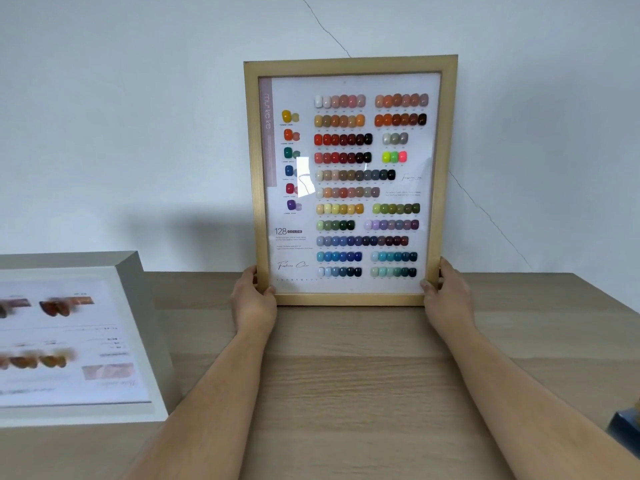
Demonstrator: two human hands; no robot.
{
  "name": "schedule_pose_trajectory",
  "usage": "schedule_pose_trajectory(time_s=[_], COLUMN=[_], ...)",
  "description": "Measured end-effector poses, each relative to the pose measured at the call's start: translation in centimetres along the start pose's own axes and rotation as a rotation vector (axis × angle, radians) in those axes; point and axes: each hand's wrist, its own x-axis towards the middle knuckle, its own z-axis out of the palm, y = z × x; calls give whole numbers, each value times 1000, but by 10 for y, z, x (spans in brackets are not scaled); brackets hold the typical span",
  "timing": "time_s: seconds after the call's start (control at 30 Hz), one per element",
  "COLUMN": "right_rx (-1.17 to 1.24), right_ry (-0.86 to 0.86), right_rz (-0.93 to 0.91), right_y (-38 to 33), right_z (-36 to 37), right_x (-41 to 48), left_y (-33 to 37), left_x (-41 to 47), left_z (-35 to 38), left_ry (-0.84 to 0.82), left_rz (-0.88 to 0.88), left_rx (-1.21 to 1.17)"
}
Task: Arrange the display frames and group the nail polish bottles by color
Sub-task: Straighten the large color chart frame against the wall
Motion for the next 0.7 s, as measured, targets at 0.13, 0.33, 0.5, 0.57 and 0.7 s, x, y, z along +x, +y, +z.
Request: schedule_pose_trajectory(time_s=[0.13,0.33,0.5,0.57,0.7], right_rx=[8,-25,-1,-8,-1], right_ry=[-9,-14,-40,-34,-22], right_rz=[-3,-9,-14,-4,4], right_y=[1,3,4,4,4], right_z=[1,2,1,2,3], right_x=[1,1,0,0,0], left_y=[-2,-4,-5,-5,-5], left_x=[2,7,7,7,5], left_z=[1,3,4,3,2], left_ry=[4,11,40,53,50], left_rz=[1,4,14,19,13], left_rx=[2,15,63,84,67])
